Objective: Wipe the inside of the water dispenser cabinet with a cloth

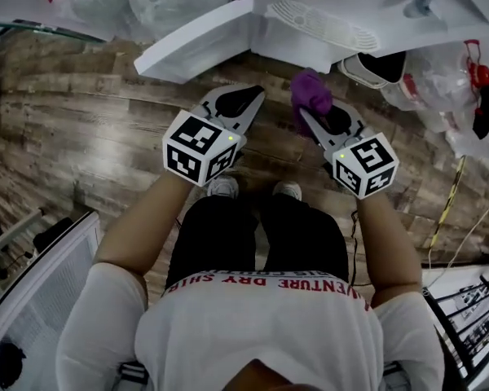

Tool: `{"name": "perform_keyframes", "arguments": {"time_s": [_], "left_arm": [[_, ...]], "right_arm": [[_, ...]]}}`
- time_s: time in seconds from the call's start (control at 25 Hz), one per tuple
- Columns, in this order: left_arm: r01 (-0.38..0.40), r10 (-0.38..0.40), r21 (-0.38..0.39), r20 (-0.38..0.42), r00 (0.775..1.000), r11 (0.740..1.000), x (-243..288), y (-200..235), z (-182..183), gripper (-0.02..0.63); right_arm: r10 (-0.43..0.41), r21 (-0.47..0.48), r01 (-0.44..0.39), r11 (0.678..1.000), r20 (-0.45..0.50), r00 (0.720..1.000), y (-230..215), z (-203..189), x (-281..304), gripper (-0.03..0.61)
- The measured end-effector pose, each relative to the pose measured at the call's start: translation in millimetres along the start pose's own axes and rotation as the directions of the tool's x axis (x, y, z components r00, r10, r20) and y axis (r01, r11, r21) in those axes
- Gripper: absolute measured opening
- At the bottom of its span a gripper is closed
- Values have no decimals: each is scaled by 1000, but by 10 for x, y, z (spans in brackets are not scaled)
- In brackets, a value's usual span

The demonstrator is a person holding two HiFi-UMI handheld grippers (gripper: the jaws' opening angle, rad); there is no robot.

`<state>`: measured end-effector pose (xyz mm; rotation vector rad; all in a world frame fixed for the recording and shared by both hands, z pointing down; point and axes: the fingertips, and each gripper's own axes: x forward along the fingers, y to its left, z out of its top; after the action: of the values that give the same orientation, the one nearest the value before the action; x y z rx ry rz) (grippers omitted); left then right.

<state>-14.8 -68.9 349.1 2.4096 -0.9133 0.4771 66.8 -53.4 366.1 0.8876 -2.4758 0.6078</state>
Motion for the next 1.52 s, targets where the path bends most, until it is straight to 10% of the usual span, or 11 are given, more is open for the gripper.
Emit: {"name": "perform_keyframes", "arguments": {"time_s": [0.6,1.52], "left_arm": [[61,-64,150,13,998,987,1192,937,-567,35],[32,-29,-15,134,991,999,1264,1226,-417,35]], "right_arm": [[-25,-257,31,966,26,999,-1092,-584,1375,104],[-128,-236,179,955,213,969,-1447,270,1597,107]]}}
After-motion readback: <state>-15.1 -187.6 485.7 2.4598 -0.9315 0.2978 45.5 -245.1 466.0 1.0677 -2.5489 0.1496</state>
